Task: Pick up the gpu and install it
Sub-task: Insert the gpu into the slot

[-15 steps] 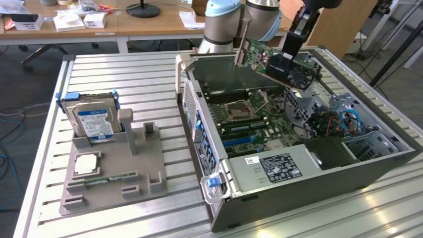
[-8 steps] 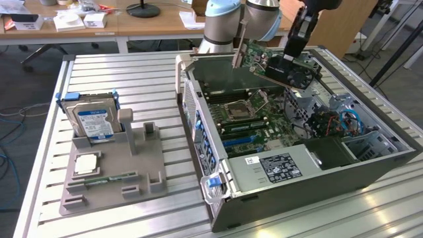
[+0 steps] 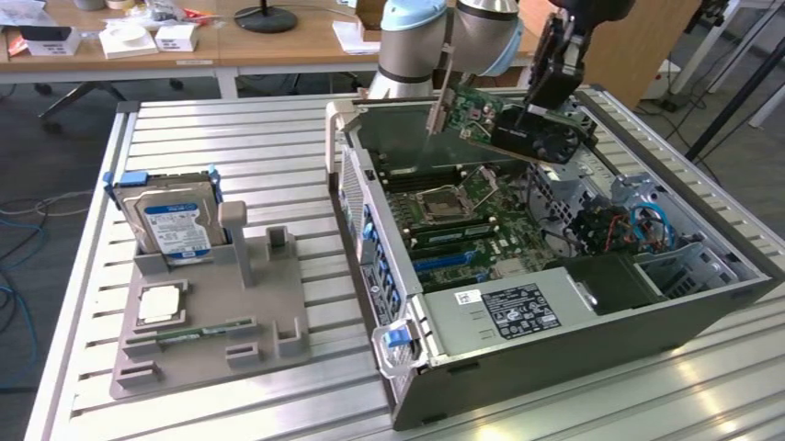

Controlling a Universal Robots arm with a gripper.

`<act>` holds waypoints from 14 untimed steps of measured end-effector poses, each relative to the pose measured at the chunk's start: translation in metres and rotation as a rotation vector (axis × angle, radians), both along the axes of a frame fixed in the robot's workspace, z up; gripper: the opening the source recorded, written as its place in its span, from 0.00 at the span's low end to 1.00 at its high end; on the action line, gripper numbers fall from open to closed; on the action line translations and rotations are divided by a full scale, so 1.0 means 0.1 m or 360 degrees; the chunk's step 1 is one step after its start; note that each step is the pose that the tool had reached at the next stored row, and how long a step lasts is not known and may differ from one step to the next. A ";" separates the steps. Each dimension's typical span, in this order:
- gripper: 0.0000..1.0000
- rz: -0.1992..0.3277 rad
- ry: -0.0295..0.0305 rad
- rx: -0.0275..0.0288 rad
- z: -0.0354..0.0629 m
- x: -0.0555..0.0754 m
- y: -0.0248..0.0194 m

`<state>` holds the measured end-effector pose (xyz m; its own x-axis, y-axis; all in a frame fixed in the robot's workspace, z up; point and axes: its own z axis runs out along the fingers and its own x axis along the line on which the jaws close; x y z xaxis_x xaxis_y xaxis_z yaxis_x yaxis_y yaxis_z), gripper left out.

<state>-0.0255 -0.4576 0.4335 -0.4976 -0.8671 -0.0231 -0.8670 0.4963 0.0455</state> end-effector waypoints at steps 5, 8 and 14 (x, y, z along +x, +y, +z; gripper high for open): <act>0.26 0.0146 0.00000 0.00000 -0.016 0.00 0.000; 0.26 0.0233 -0.00001 0.00000 -0.026 0.00 0.000; 0.26 0.0405 0.00000 -0.00001 -0.044 0.00 0.000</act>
